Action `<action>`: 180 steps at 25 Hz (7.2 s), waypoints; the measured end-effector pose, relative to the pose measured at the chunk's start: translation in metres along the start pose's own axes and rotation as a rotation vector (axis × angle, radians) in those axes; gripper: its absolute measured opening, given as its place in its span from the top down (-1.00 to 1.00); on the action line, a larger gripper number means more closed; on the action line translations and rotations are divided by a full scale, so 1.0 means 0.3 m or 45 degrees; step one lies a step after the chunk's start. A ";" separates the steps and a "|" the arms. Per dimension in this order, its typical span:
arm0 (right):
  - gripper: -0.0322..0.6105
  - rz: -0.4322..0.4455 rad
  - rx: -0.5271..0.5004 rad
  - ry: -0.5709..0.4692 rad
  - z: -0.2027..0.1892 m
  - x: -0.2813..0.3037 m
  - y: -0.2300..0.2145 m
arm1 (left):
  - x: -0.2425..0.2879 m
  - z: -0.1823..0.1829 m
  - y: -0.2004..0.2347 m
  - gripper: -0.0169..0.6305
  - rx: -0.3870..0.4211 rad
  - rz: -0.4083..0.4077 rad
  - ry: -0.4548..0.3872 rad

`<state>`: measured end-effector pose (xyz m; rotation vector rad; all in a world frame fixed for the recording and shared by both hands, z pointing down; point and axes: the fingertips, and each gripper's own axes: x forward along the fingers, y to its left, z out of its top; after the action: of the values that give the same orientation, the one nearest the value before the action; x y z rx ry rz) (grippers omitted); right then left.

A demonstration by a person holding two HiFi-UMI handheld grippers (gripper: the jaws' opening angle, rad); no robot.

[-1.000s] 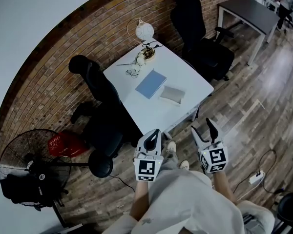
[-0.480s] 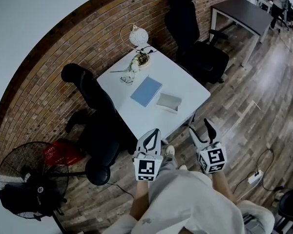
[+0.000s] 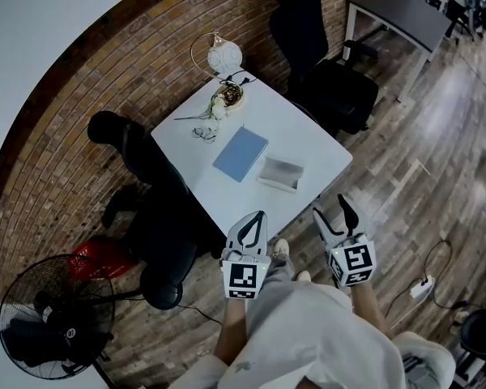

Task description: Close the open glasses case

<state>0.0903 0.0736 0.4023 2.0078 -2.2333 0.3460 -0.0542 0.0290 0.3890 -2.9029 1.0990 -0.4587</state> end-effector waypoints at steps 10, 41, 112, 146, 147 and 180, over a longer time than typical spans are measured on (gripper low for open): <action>0.00 -0.043 0.002 0.033 0.012 0.132 -0.055 | 0.134 -0.007 0.086 0.93 -0.021 -0.044 0.015; 0.00 -0.199 -0.014 0.091 0.059 0.412 -0.073 | 0.391 0.022 0.284 0.93 -0.053 -0.246 -0.042; 0.00 0.497 -0.189 0.524 -0.390 0.901 -0.334 | 0.809 -0.518 0.157 0.93 -0.382 0.252 0.382; 0.00 0.590 -0.238 0.670 -0.584 0.990 -0.328 | 0.922 -0.698 0.096 0.93 -0.442 0.224 0.547; 0.00 0.591 -0.237 0.674 -0.585 0.992 -0.323 | 0.924 -0.701 0.097 0.93 -0.443 0.219 0.551; 0.00 0.585 -0.272 0.718 -0.654 0.986 -0.282 | 0.946 -0.723 0.072 0.93 -0.462 0.150 0.545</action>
<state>0.1279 -0.1713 0.6703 1.0958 -2.1999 0.5971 0.0749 -0.1502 0.6706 -3.0976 1.5415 -1.0101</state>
